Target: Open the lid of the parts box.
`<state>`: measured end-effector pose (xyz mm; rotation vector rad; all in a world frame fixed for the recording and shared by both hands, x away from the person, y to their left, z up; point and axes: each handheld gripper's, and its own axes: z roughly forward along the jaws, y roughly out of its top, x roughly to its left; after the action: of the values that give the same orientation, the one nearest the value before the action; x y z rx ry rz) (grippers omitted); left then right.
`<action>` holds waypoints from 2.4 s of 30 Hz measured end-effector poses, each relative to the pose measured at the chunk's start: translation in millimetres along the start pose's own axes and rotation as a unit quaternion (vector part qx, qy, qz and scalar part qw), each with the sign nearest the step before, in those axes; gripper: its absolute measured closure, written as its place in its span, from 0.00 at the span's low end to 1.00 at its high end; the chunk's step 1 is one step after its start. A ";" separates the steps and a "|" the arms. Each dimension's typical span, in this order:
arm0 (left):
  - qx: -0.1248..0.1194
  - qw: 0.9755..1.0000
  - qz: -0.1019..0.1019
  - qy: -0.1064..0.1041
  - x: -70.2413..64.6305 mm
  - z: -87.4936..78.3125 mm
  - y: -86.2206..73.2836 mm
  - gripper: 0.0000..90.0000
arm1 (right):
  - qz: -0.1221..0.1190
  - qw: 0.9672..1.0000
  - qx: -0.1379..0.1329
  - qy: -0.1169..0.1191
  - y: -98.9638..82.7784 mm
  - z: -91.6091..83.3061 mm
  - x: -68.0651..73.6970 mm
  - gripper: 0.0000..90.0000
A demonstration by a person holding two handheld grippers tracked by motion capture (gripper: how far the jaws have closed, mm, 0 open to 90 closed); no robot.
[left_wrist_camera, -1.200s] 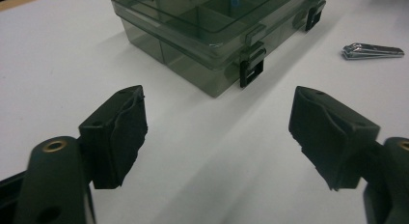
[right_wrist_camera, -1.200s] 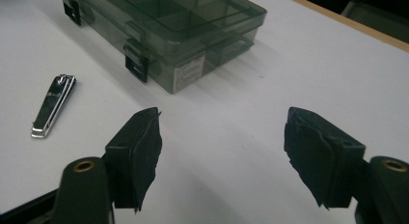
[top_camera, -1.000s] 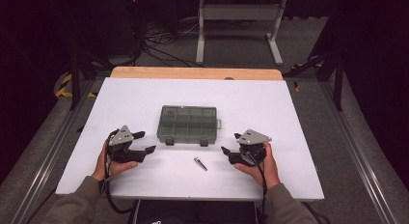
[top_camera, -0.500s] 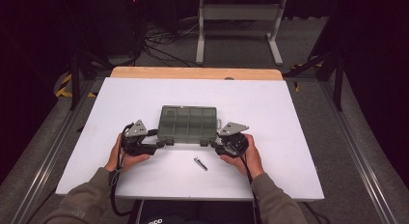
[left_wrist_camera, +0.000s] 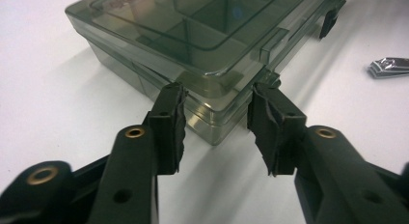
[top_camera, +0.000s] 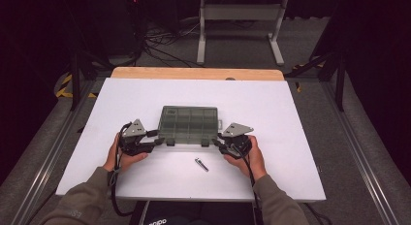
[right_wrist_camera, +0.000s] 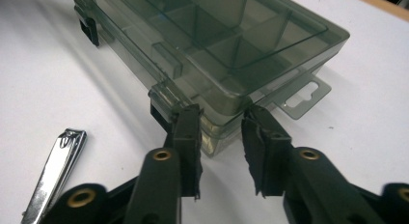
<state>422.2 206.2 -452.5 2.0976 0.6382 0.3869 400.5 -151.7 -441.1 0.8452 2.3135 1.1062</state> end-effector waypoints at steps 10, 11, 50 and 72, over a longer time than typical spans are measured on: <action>-0.018 0.999 0.027 -0.017 -0.1 -9.8 3.8 1.00 | -0.019 0.999 -0.024 -0.010 4.5 -7.0 2.4 0.97; -0.018 0.999 0.027 -0.017 -0.1 -9.8 3.8 1.00 | -0.020 0.999 -0.027 -0.010 5.0 -7.2 2.1 0.99; -0.047 0.996 0.023 0.078 -0.1 -8.1 9.5 0.70 | -0.024 0.991 -0.079 -0.104 11.3 -2.3 -0.3 0.84; -0.082 0.989 0.060 0.111 7.4 -4.8 32.8 0.76 | -0.030 0.985 -0.108 -0.134 28.0 -7.6 -3.6 0.83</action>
<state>435.6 198.0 -422.4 1.9552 0.5880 0.7257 407.8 -144.4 -413.7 0.7840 1.9476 1.1175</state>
